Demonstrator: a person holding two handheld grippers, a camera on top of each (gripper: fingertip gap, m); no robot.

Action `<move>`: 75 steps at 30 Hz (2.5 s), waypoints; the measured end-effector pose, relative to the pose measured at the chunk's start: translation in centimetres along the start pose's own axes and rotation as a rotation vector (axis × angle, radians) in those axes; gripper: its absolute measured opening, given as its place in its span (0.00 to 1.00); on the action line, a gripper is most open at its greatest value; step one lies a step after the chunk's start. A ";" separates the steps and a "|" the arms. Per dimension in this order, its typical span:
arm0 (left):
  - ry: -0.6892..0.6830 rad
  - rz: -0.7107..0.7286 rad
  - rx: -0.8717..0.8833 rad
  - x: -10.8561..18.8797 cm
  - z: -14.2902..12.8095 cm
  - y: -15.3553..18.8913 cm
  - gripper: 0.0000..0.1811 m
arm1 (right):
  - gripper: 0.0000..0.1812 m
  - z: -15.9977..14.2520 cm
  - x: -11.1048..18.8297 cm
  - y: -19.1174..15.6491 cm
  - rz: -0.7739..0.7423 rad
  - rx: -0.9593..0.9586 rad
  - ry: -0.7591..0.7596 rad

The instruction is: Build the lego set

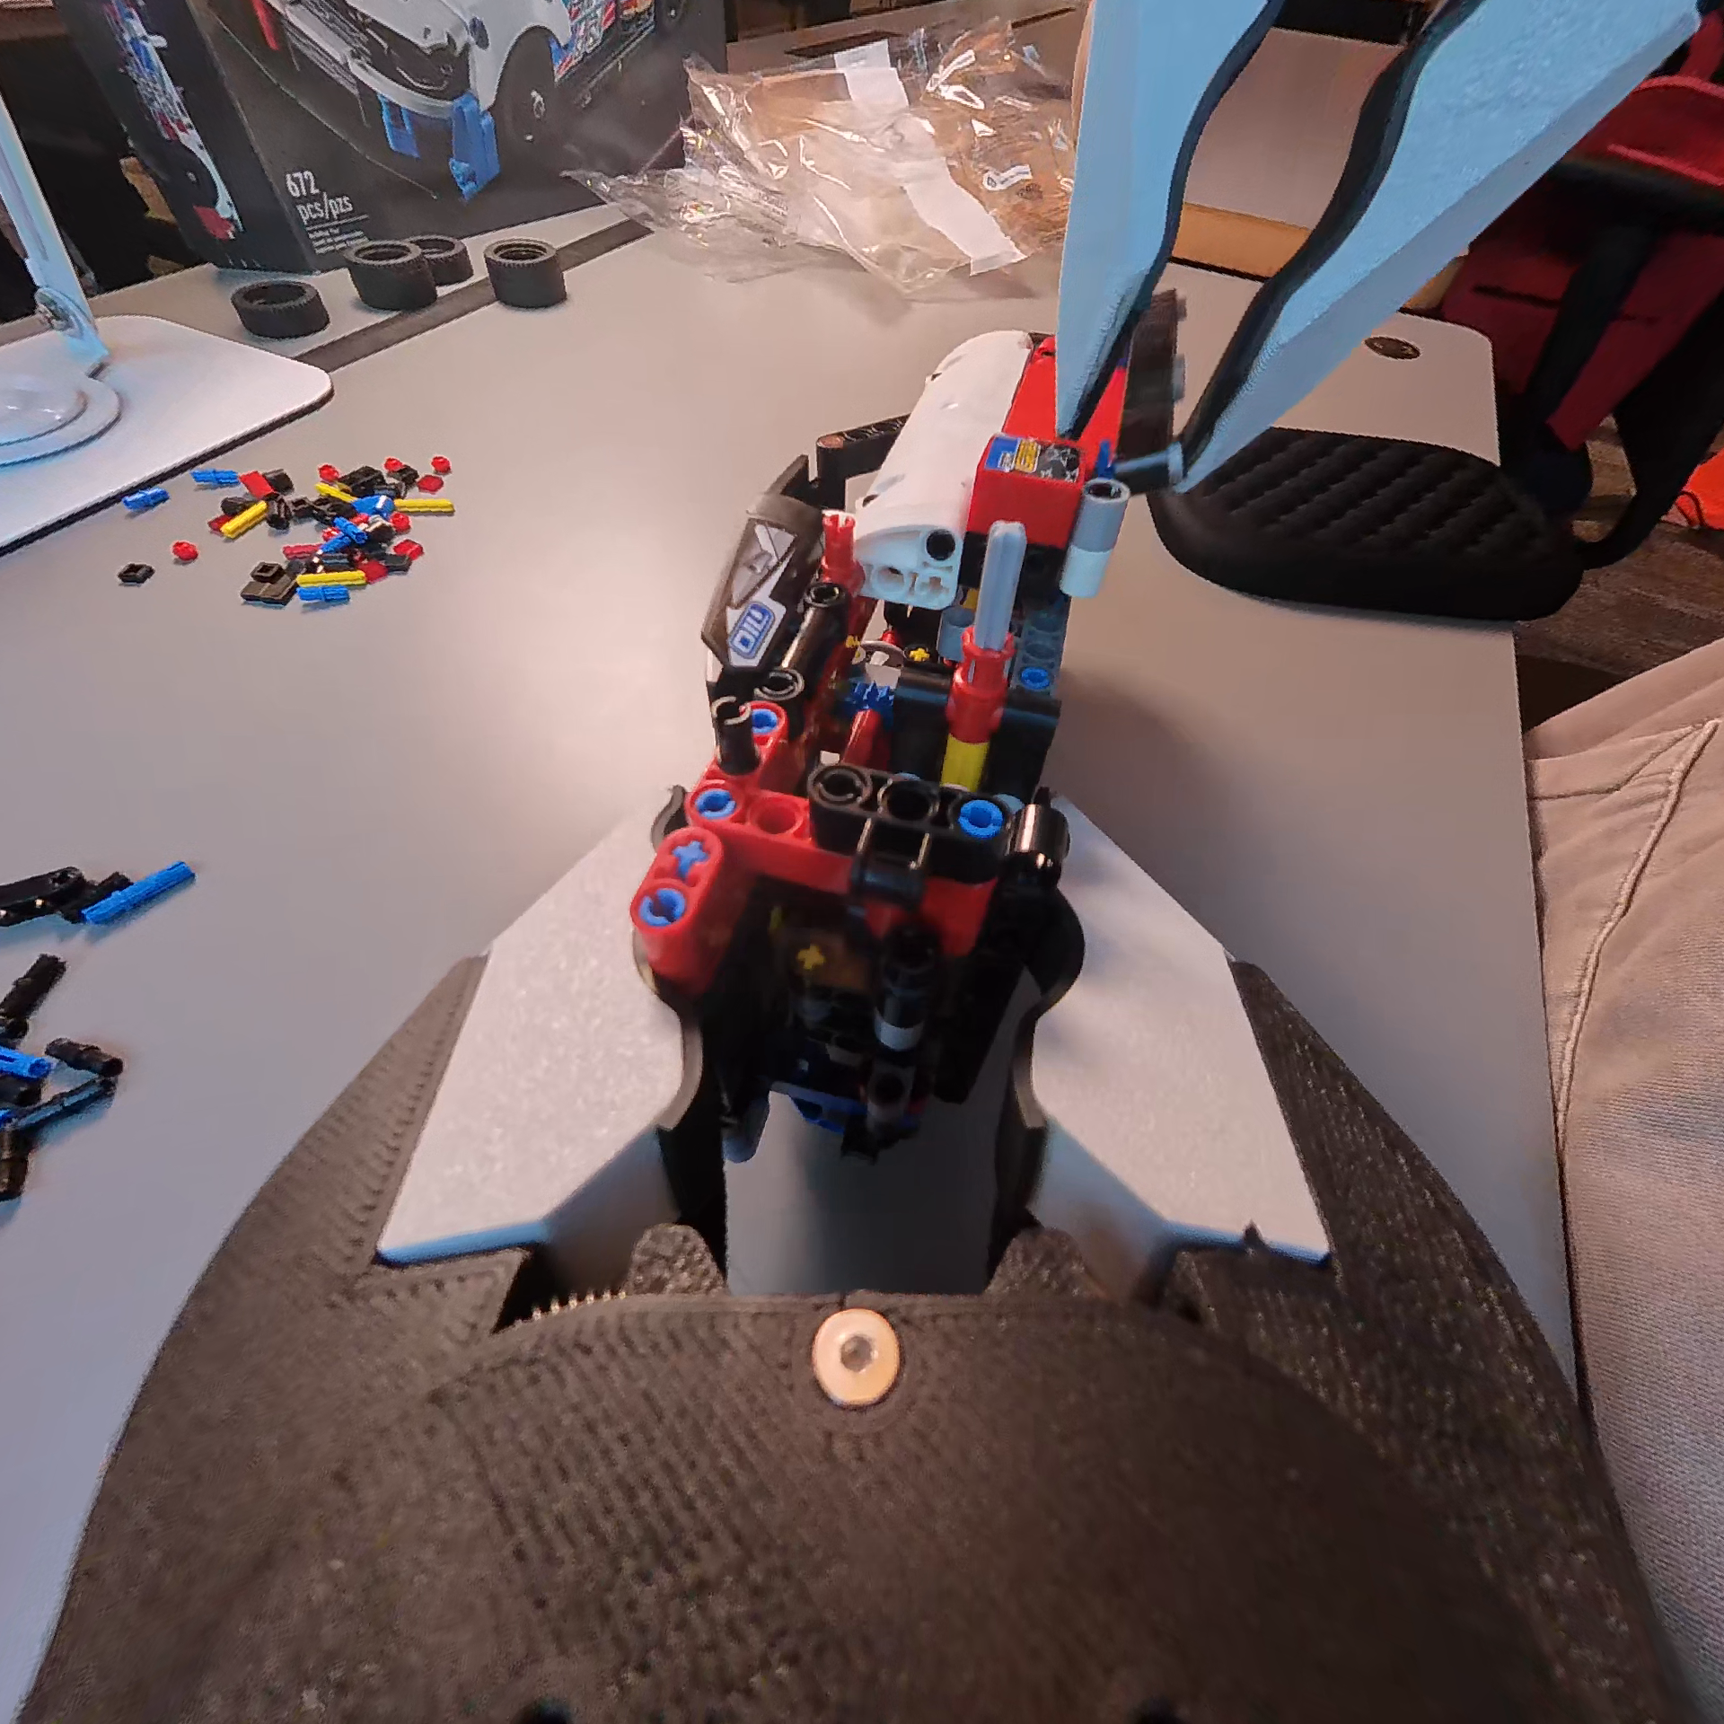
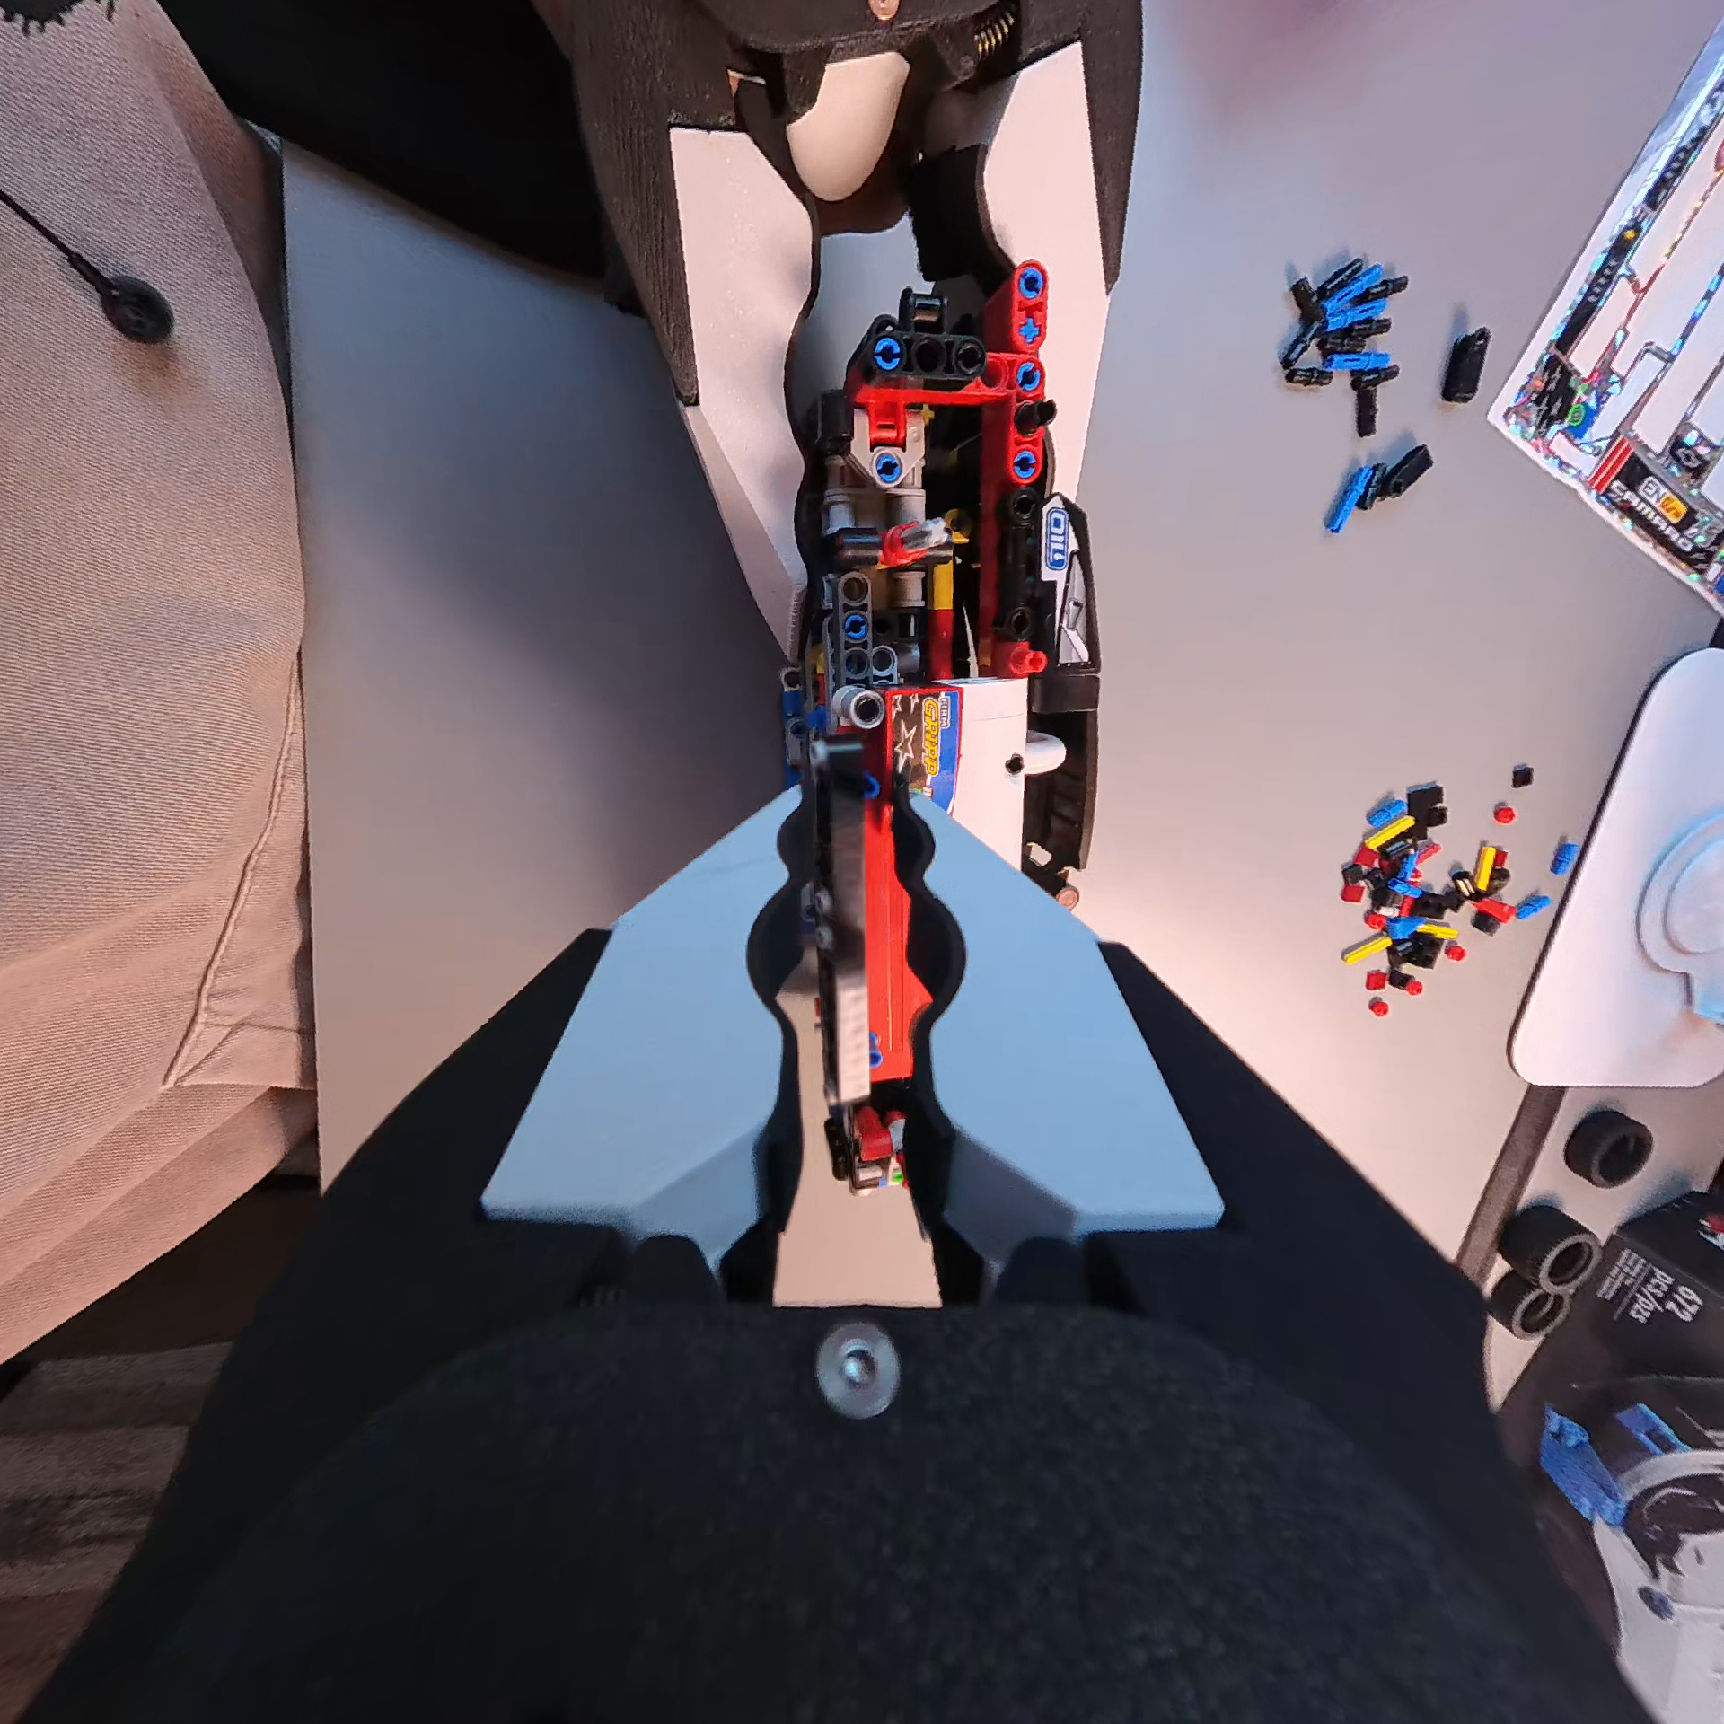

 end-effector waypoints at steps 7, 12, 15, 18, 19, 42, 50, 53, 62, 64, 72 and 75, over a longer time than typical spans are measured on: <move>0.002 -0.003 0.006 0.0 0.0 0.0 0.39 | 0.06 -0.1 0.3 0.3 -0.025 0.010 0.026; 0.003 -0.003 0.013 0.0 0.0 -0.1 0.39 | 0.05 -0.3 0.5 0.4 -0.064 -0.004 0.056; 0.004 -0.006 0.021 0.0 0.0 -0.2 0.39 | 0.01 -0.3 0.4 0.5 -0.106 -0.006 0.090; 0.006 -0.005 0.025 0.0 0.0 -0.2 0.40 | 0.00 -0.5 0.4 0.6 -0.114 -0.056 0.119; 0.007 -0.004 0.024 0.0 0.0 -0.2 0.40 | 0.00 -0.5 0.4 0.6 -0.105 -0.085 0.132; 0.018 -0.021 0.076 0.1 0.0 -0.6 0.40 | 0.03 -3.6 0.5 3.8 -0.054 -0.138 0.189; 0.016 -0.010 0.072 0.1 0.0 -0.6 0.40 | 0.08 -2.6 2.4 1.9 0.119 -0.524 0.138; 0.015 0.000 0.056 0.1 0.0 -0.5 0.40 | 0.12 -2.1 2.2 0.7 0.186 -0.668 0.134; 0.014 0.033 0.007 0.2 0.0 -0.3 0.40 | 0.24 -2.3 0.8 1.1 0.235 -0.882 0.088; 0.014 0.036 0.003 0.2 0.0 -0.2 0.40 | 0.22 -2.2 0.6 1.4 0.238 -0.887 0.074; 0.016 0.038 0.016 0.2 0.0 -0.4 0.40 | 0.11 -2.3 -0.2 2.0 0.120 -0.701 -0.060; 0.017 0.037 0.014 0.2 0.0 -0.3 0.40 | 0.07 -2.3 -0.3 2.1 0.095 -0.633 -0.098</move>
Point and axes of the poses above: each gripper's, where its closed fingertips meet, x back along the fingers, z out of its top, y = z × x across the jaws, the point moved 1 cm from there along x, back along the fingers, and after that the axes turned 4 degrees about -z, right-handed, at the moved point
